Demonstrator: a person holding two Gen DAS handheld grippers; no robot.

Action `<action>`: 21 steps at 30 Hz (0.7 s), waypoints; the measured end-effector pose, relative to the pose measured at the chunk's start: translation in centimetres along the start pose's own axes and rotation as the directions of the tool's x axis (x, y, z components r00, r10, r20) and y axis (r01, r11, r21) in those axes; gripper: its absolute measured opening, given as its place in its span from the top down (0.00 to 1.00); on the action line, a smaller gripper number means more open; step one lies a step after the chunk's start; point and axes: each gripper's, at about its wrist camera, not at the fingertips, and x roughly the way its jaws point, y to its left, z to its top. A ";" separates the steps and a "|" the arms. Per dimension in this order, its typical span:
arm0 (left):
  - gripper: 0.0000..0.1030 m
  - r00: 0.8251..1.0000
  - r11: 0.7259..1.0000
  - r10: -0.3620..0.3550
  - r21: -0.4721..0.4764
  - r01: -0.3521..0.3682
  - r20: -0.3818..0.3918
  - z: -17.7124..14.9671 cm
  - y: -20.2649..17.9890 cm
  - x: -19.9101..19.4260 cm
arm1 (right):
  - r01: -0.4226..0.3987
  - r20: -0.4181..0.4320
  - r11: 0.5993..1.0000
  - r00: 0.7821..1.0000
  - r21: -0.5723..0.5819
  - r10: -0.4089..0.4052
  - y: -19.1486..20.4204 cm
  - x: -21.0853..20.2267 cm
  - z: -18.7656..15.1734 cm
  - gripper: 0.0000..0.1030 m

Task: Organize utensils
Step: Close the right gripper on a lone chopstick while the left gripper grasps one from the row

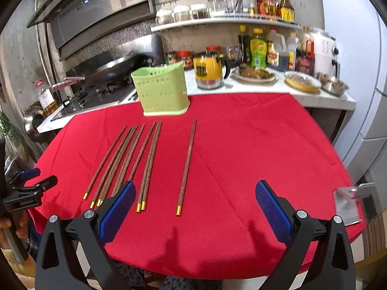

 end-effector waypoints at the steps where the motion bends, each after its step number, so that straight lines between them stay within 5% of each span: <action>1: 0.06 1.000 1.000 -0.008 -0.006 0.008 0.001 -0.1 0.0 0.4 | 0.006 -0.009 1.000 1.000 0.000 -0.006 0.0 0.6 -0.1 0.06; 6: 0.06 0.999 0.999 -0.039 -0.027 0.038 -0.022 -0.4 -0.4 2.7 | 0.039 -0.037 0.999 0.999 -0.015 -0.039 0.4 2.9 -0.8 0.06; 21: 0.06 0.992 1.000 0.015 0.011 -0.014 -0.124 -0.2 -2.0 8.2 | 0.036 -0.077 0.997 0.996 -0.071 -0.041 1.1 7.2 -1.6 0.13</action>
